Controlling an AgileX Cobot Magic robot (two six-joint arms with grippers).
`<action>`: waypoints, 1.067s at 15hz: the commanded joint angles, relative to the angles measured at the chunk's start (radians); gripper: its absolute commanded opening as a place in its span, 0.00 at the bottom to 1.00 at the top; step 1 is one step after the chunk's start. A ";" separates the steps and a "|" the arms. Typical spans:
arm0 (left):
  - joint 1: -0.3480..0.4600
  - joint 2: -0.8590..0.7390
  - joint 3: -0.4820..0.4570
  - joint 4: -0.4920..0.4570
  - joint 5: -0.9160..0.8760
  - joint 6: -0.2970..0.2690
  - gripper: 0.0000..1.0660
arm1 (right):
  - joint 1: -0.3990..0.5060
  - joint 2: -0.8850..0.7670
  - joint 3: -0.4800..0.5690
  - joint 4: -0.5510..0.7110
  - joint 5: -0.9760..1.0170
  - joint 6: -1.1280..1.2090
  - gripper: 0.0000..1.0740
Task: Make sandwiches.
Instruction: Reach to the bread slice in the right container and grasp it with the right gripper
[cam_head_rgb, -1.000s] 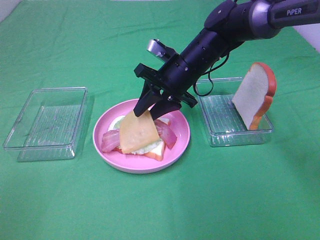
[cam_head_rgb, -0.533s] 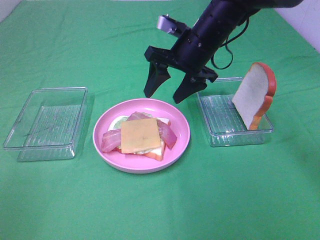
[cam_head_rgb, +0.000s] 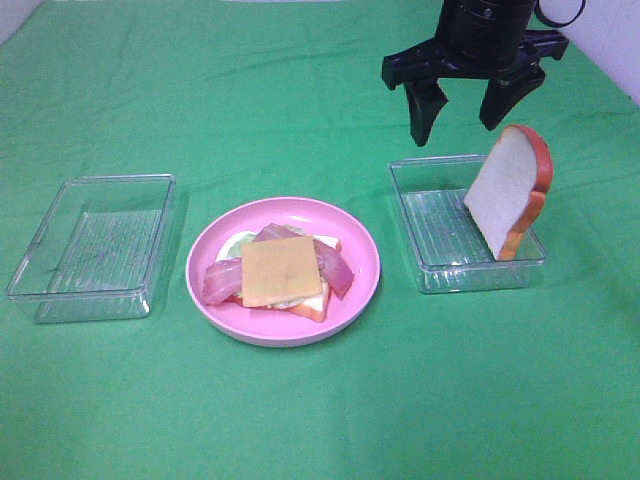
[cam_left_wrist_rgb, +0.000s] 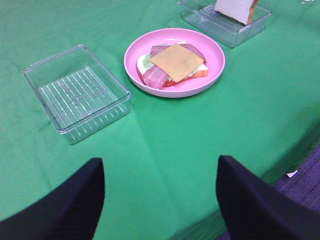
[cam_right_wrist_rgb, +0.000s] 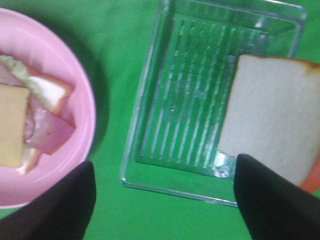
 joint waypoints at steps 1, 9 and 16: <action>-0.002 -0.021 0.002 -0.004 -0.012 -0.003 0.58 | -0.004 -0.011 -0.007 -0.096 0.053 0.020 0.73; -0.002 -0.021 0.002 -0.004 -0.012 -0.003 0.58 | -0.222 -0.001 -0.007 0.036 0.052 -0.003 0.76; -0.002 -0.021 0.002 -0.004 -0.012 -0.003 0.58 | -0.308 0.102 -0.007 0.214 -0.008 -0.134 0.75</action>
